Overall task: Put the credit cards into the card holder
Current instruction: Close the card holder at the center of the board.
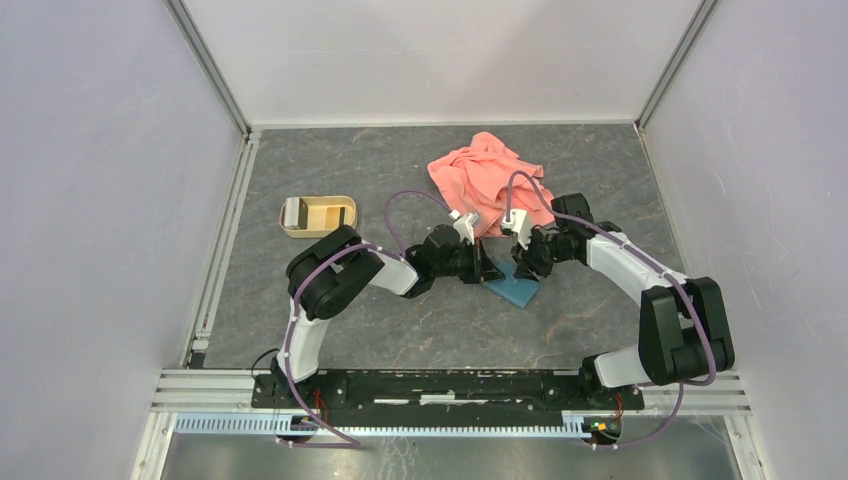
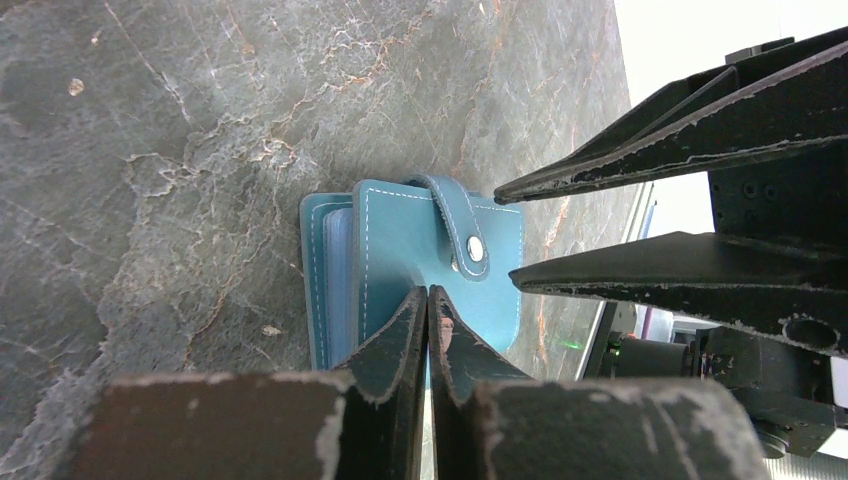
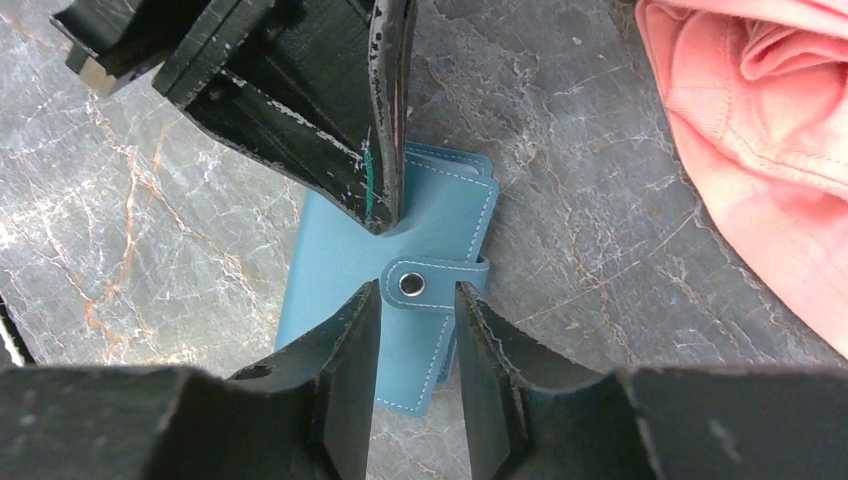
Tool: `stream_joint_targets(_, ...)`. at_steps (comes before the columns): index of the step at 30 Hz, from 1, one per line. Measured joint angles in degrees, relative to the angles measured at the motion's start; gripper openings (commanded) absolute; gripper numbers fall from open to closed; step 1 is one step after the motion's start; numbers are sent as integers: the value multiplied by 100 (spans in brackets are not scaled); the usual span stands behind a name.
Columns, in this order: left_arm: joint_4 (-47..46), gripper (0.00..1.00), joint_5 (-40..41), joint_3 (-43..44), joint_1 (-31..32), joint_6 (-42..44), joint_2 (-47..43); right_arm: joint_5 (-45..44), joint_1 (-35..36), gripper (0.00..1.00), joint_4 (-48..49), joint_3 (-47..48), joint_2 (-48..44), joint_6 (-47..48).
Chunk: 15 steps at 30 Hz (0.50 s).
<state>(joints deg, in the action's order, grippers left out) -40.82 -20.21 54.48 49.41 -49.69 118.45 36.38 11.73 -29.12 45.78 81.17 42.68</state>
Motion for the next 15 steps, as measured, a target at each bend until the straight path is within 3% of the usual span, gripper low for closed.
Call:
stream_joint_targets(6, 0, 10, 0, 0, 0, 0, 2, -28, 109, 57, 37, -92, -85, 114)
stream_joint_targets(10, 0, 10, 0, 2, 0, 0, 2, -186, 289, 56, 50, -199, -175, 205)
stream_joint_targets(15, 2, 10, 0, 2, 0, 0, 2, -509, 503, 47, 175, -258, -175, 236)
